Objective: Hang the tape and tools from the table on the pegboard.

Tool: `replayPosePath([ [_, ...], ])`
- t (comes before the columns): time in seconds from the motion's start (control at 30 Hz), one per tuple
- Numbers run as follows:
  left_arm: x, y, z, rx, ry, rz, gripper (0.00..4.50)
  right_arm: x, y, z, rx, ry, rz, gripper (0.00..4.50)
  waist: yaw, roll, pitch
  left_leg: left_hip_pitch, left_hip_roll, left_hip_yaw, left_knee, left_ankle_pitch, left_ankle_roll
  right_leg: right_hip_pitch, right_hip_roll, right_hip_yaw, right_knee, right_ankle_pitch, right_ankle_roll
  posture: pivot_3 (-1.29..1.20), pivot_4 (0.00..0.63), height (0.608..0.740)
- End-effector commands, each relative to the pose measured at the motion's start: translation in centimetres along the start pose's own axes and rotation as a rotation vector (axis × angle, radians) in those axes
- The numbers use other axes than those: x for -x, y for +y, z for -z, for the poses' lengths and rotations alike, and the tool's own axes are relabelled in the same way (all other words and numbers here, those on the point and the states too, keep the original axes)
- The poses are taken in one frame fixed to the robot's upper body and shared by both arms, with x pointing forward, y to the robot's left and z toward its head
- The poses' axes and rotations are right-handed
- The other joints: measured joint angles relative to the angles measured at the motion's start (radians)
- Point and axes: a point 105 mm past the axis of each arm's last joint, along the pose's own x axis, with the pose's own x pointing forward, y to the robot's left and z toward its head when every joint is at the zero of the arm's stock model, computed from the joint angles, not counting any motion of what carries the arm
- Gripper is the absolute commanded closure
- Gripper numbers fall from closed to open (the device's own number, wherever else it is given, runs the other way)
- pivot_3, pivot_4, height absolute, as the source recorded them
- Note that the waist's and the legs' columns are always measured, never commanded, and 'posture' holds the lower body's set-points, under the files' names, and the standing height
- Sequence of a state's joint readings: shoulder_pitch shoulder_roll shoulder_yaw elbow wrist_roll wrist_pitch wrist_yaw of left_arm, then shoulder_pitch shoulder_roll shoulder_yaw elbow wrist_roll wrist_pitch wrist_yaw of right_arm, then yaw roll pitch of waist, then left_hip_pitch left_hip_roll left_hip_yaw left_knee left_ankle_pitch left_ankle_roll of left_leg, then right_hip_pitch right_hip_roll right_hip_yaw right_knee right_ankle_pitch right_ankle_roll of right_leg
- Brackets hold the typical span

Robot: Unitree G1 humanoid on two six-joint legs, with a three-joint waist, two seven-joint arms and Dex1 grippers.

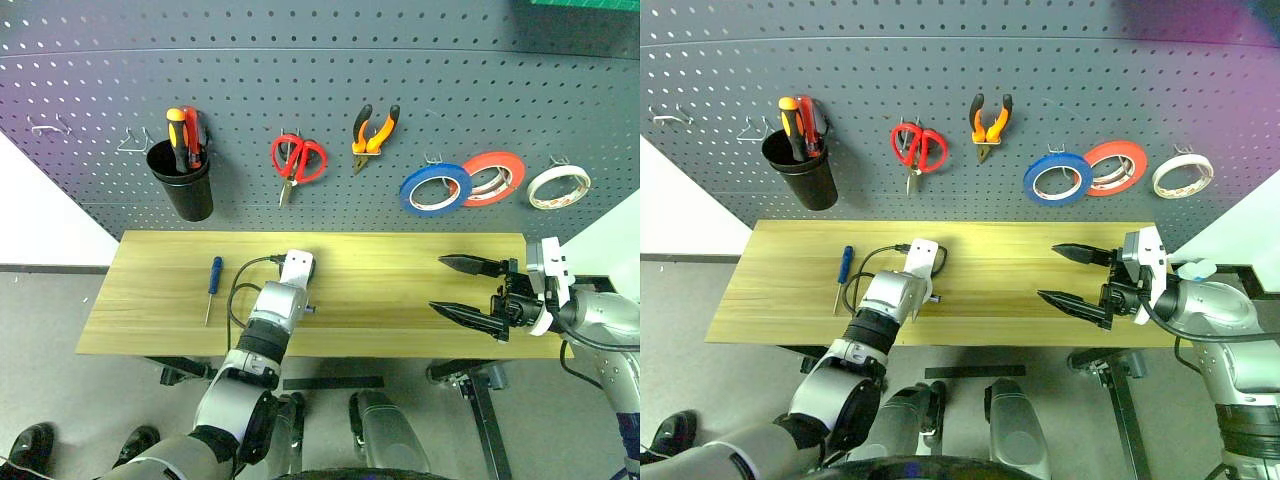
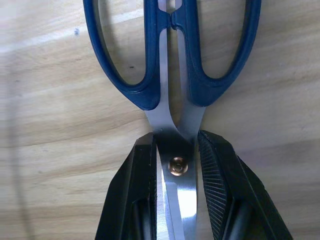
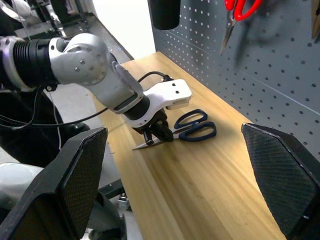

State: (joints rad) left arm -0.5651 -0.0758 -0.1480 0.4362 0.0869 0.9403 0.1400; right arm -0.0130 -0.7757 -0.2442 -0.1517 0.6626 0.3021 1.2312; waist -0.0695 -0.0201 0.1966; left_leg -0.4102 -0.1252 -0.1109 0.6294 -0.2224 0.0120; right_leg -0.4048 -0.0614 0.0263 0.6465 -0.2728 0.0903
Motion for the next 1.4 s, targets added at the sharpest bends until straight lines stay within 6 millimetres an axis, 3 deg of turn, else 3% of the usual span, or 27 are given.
replayPosePath([
  [0.03,1.8,0.2,-3.4,-0.113,-0.216,-0.013,3.65,0.8,-0.6,-0.7,0.027,-0.036,0.018,0.00,0.001,0.000,0.000,0.000,0.000,0.000,0.000,0.000,0.000,0.000,0.000,0.000,0.000,0.000,0.000,-0.22,0.192,0.740],
  [0.33,3.7,0.9,-3.6,-0.225,-0.374,0.002,3.65,1.4,-2.3,0.2,0.066,0.002,0.075,0.00,0.005,0.001,-0.001,0.000,0.000,0.000,0.000,0.000,0.000,0.000,0.000,0.001,0.000,0.000,0.000,-0.19,0.178,0.740],
  [0.57,4.4,2.7,-5.9,-0.338,-0.614,-0.114,3.65,1.8,-2.0,0.8,0.045,0.017,0.013,0.00,0.014,0.002,-0.001,0.000,0.000,0.000,0.000,0.000,0.001,0.000,0.000,0.001,0.000,0.000,-0.001,-0.18,0.168,0.740],
  [0.67,5.2,2.5,-6.5,-0.382,-0.707,-0.085,3.65,2.3,-2.2,0.0,0.038,0.003,-0.004,0.00,0.025,0.003,-0.001,0.000,0.000,0.000,0.000,0.000,0.001,0.000,0.000,0.001,0.000,0.000,-0.001,-0.18,0.162,0.740],
  [0.9,6.5,1.9,-5.6,-0.440,-0.845,-0.072,3.65,2.8,-2.4,-1.0,0.067,-0.019,-0.020,0.00,0.027,0.004,-0.002,0.000,0.000,0.000,0.000,0.000,0.001,0.000,-0.001,0.001,0.000,0.000,-0.001,-0.19,0.156,0.740],
  [1.03,7.9,1.7,-5.6,-0.447,-0.935,-0.052,3.65,3.3,-2.5,-0.8,-0.018,-0.030,-0.045,0.00,0.027,0.005,-0.003,0.000,0.000,0.000,0.001,0.000,0.001,0.000,-0.001,0.001,0.000,0.000,-0.001,-0.19,0.154,0.740],
  [1.4,11.0,2.4,-6.5,-0.433,-1.160,-0.105,3.65,5.8,-3.3,-0.9,-0.032,-0.052,-0.006,0.00,0.025,0.009,-0.005,0.000,0.000,0.001,0.001,0.001,0.003,0.000,-0.001,0.001,0.001,0.000,-0.001,-0.20,0.151,0.740],
])
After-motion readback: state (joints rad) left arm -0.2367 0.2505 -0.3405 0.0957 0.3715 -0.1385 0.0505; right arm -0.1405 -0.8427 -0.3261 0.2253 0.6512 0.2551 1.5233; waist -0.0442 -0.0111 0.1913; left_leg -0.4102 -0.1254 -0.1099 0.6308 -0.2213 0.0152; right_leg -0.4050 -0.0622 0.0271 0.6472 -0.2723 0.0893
